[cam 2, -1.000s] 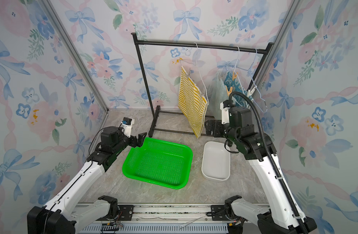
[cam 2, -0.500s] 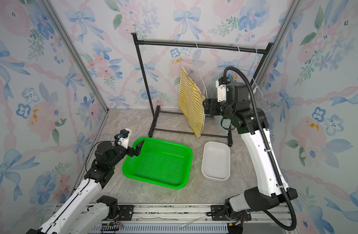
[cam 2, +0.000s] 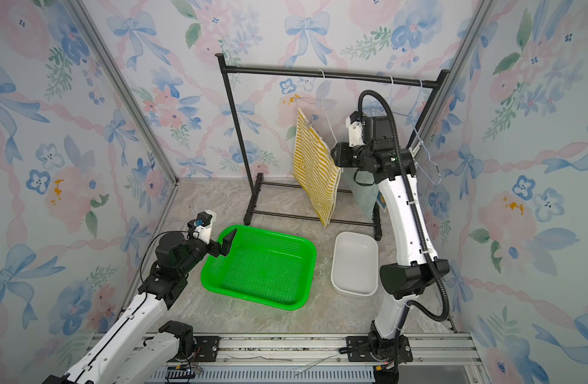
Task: Remove the clothespins securing towels to the hanger
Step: Pick up the hanger from the clothesline.
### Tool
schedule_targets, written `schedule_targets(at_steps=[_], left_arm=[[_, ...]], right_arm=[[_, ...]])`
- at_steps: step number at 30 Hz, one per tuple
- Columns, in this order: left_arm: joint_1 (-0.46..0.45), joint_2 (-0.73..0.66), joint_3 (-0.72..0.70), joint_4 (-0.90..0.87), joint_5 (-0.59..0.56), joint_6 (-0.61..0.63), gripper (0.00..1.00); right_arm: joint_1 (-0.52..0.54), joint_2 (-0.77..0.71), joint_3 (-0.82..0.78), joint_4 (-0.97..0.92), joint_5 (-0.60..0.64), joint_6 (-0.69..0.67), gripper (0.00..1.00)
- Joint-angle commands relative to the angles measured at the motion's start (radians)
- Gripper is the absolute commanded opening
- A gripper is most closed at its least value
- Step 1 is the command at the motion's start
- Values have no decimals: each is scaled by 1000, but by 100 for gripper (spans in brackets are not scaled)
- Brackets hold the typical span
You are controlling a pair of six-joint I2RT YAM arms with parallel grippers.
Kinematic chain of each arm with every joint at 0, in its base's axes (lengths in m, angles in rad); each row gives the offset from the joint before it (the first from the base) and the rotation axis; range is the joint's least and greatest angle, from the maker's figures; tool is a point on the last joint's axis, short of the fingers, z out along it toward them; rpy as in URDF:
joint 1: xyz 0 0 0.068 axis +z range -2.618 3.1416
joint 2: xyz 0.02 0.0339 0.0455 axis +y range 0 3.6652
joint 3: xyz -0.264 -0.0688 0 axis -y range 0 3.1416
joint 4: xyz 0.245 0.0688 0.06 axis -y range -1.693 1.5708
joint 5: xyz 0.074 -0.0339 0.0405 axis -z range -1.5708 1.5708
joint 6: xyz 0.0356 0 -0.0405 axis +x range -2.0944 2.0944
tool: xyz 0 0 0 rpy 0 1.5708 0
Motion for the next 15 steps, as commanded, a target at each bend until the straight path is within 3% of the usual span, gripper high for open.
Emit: schedule_targets(at_steps=[1, 15], left_arm=[[-8, -5, 17, -12, -7, 19, 98], [-7, 11, 27, -32, -8, 18, 98]], right_arm=[[-7, 33, 80, -61, -35, -4, 35], [-7, 19, 85, -69, -33, -37, 0]])
